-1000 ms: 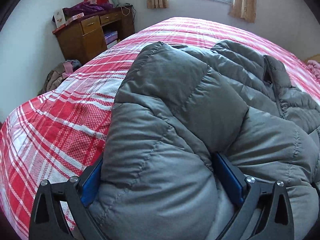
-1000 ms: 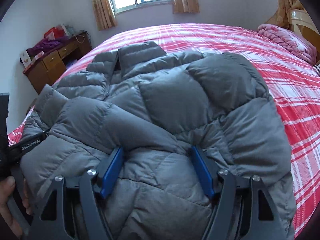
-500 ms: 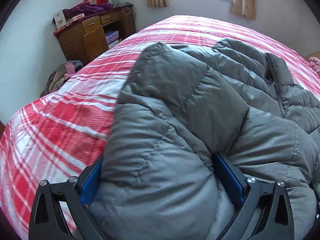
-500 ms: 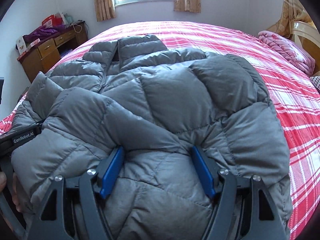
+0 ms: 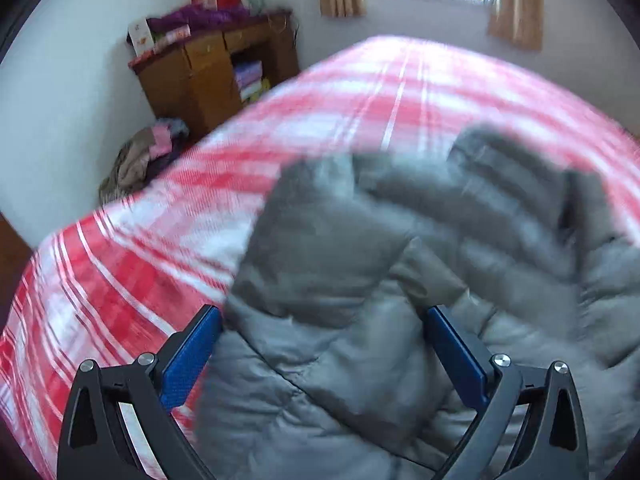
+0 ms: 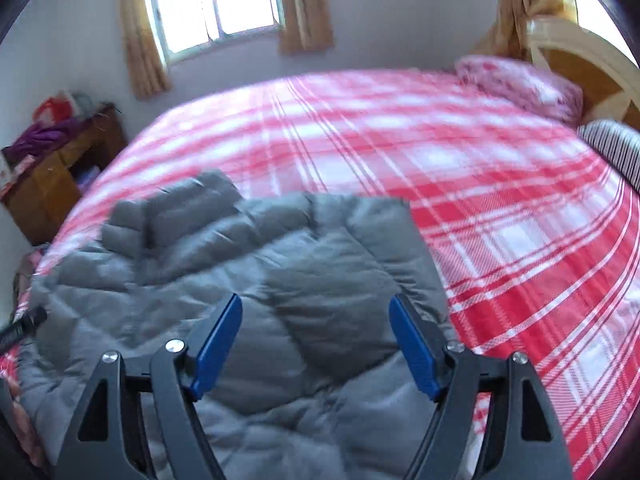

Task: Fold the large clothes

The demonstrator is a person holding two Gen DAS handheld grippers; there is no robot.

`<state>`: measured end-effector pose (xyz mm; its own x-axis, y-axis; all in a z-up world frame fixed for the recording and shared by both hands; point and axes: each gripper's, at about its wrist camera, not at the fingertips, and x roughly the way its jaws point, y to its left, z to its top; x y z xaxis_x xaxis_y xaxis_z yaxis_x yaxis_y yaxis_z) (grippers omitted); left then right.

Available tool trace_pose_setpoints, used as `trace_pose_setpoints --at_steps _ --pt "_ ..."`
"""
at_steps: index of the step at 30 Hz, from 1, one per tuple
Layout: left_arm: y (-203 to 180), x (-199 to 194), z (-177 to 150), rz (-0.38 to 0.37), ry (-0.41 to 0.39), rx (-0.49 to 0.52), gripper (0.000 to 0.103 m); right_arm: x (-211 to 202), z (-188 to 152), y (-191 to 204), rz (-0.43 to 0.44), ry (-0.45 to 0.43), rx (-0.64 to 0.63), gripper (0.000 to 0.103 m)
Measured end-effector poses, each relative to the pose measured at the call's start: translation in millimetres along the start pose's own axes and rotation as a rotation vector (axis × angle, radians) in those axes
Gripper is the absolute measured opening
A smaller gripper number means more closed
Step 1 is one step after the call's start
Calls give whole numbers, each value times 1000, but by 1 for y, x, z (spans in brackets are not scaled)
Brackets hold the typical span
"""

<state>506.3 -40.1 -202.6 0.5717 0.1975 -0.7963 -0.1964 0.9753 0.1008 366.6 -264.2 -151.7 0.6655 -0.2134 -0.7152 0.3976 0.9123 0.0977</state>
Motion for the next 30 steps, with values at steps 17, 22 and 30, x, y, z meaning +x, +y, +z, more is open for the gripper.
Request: trace_pose_setpoints --at_steps 17,22,30 --pt "3 17 -13 -7 -7 -27 102 38 -26 3 -83 50 -69 85" --pt "3 16 -12 -23 6 -22 102 42 -25 4 -85 56 -71 86" --pt "28 -30 45 -135 -19 -4 102 25 -6 -3 57 108 -92 96"
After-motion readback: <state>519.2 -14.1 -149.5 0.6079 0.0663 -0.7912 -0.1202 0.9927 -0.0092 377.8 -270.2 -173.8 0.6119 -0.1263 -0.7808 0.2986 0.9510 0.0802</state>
